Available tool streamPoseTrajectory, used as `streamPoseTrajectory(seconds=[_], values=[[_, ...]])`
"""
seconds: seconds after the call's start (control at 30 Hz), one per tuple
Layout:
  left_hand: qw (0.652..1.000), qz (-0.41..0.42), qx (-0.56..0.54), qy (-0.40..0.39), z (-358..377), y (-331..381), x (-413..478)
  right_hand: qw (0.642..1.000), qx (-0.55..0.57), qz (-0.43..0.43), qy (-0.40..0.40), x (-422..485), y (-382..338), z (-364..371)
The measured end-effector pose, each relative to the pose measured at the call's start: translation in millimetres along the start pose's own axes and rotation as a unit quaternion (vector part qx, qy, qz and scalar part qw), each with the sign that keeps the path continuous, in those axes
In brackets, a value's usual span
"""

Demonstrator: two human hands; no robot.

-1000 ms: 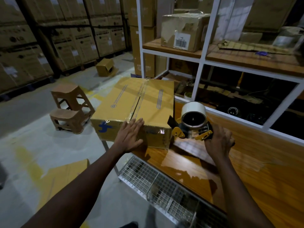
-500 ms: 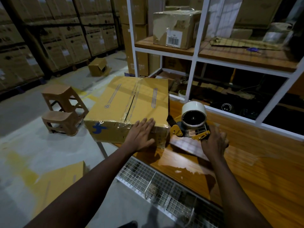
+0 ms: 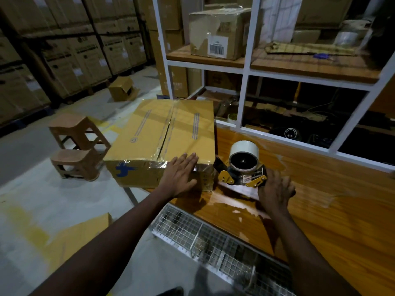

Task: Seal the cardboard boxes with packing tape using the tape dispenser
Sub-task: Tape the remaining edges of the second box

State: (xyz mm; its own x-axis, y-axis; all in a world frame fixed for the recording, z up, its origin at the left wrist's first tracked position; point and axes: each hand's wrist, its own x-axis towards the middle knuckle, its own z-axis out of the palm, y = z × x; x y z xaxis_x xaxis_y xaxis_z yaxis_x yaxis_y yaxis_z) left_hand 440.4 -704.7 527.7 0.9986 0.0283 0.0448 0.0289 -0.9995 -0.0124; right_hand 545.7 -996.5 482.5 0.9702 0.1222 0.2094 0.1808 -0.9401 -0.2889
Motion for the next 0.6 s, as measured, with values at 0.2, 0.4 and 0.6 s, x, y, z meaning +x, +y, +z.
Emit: streamPoseTrajectory(seconds=[0.2, 0.4, 0.6], values=[[1.0, -0.005, -0.009, -0.009, 1.5, 6.3, 2.6, 1.0, -0.012, -0.011, -0.006, 5.8, -18.2, 0.4], [1.0, -0.002, -0.028, -0.008, 2.0, 8.1, 4.4, 0.998, 0.014, 0.032, -0.048, -9.7, -34.0, 11.6], [1.0, 0.0, -0.028, -0.008, 2.3, 8.1, 7.0, 0.988, 0.053, 0.114, -0.086, -25.0, -53.8, 15.7]])
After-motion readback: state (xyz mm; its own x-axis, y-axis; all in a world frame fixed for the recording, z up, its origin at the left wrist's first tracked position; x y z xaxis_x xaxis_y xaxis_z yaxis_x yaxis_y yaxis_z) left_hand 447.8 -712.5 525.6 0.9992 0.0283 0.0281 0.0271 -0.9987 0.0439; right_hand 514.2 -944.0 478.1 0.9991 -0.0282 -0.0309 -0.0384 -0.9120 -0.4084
